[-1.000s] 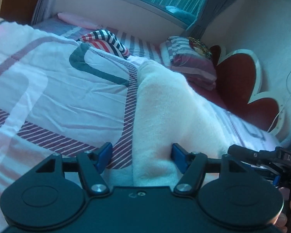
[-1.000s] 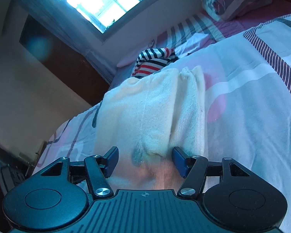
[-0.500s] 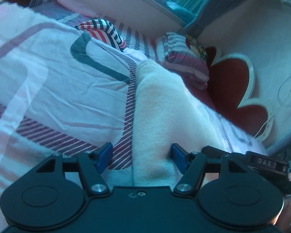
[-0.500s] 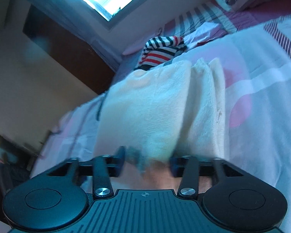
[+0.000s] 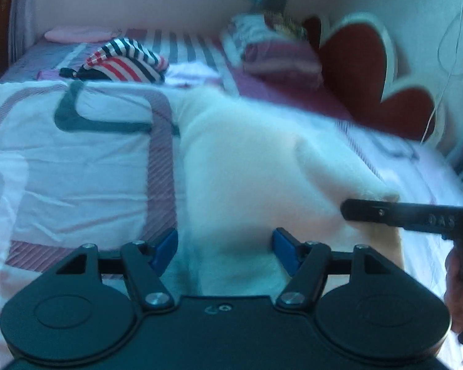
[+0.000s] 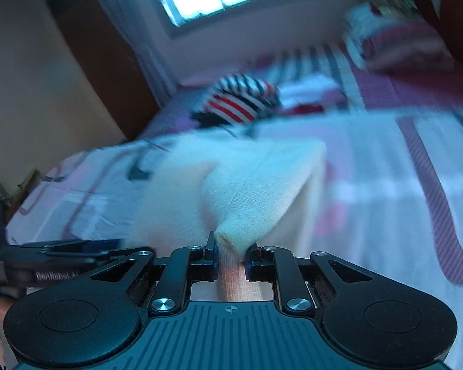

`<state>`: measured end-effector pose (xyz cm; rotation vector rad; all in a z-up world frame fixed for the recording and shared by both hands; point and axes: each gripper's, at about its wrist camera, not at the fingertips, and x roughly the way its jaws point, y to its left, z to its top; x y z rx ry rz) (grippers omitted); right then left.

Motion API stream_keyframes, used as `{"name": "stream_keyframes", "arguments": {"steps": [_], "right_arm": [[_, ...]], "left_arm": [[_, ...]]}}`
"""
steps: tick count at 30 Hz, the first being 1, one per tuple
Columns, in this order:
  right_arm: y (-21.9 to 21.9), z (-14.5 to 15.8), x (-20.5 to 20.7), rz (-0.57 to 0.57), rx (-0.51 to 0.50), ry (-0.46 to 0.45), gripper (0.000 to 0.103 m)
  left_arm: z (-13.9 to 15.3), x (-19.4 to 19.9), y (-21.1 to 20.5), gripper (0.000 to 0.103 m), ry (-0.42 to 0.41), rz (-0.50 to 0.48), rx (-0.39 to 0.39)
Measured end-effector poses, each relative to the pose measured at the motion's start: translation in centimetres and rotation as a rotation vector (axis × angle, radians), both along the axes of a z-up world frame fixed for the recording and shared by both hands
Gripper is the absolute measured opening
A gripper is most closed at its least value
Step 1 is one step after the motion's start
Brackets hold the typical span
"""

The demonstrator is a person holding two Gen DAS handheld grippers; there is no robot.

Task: Fold small clothes

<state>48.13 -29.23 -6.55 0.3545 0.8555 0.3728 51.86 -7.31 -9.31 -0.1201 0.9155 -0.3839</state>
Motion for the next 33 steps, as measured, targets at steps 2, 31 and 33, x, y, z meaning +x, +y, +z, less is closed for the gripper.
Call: {"name": "stream_keyframes", "arguments": {"steps": [2, 31, 33], "right_arm": [[-1.0, -1.5, 0.6, -0.014, 0.058, 0.05, 0.015], [-0.5, 0.3, -0.4, -0.001, -0.225, -0.192, 0.053], [0.1, -0.1, -2.9, 0.024, -0.209, -0.161, 0.053]], "left_arm": [[-0.7, 0.1, 0.0, 0.069, 0.014, 0.015, -0.014], [-0.3, 0.1, 3.0, 0.072, -0.022, 0.07, -0.105], [-1.0, -2.1, 2.6, 0.073, -0.027, 0.055, -0.054]]}}
